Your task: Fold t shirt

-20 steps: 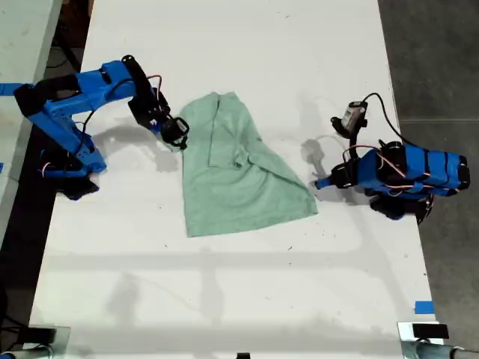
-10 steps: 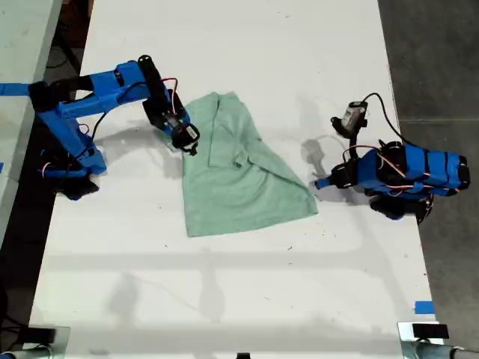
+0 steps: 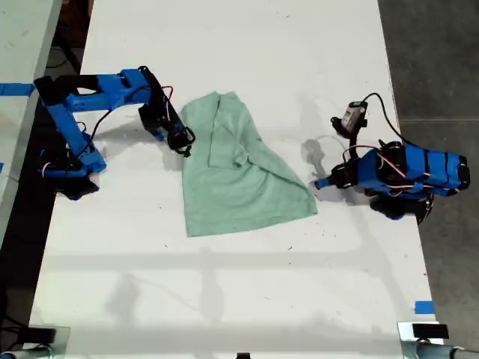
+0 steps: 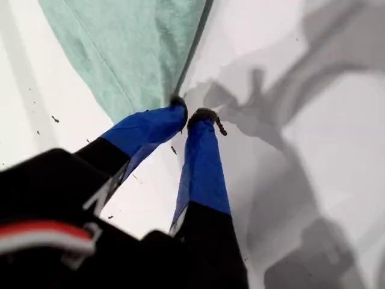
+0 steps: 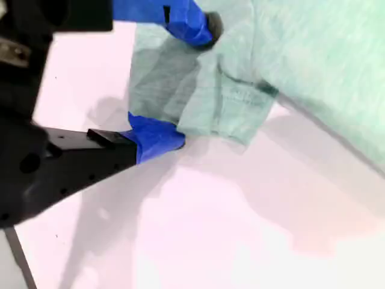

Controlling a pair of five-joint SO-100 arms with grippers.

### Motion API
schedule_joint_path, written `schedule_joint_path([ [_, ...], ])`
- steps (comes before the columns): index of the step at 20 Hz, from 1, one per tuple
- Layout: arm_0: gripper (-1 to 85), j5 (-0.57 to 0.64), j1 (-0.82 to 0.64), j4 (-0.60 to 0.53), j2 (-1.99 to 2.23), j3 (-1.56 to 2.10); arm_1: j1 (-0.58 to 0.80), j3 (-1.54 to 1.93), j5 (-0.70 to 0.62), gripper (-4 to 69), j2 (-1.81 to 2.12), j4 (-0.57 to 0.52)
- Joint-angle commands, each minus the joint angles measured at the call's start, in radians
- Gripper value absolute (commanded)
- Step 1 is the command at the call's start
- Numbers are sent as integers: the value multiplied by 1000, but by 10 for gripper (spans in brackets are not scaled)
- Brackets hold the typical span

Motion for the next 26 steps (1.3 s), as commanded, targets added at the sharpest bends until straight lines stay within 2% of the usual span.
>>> schedule_joint_path([
  [1, -2, 18, -46, -41, 5, 52, -25, 48, -15, 48, 11, -2],
  [4, -2, 12, -40, -23, 2, 40, -25, 48, -14, 48, 11, -2],
  [10, -3, -15, 100, 232, 227, -235, -23, 48, -15, 49, 11, -2],
  [13, -3, 3, 164, 262, 241, -422, -21, 48, -15, 50, 11, -2],
  [17, -3, 135, 258, 238, -170, -974, -18, 48, -17, 52, 11, -2],
  [18, -3, 190, 285, 95, -233, -985, -18, 48, -17, 52, 11, -2],
  [20, -3, 209, 322, -32, -377, -994, -18, 48, -18, 52, 11, -2],
  [23, -2, 189, 325, -25, -600, -988, -21, 48, -28, 52, 11, -2],
  [24, 12, 169, 318, 9, -655, -985, -23, 48, -31, 52, 11, -2],
  [25, 153, 158, 314, 43, -680, -985, -23, 48, -32, 52, 11, -2],
  [26, 242, 150, 321, 72, -669, -985, -23, 48, -34, 52, 11, -2],
])
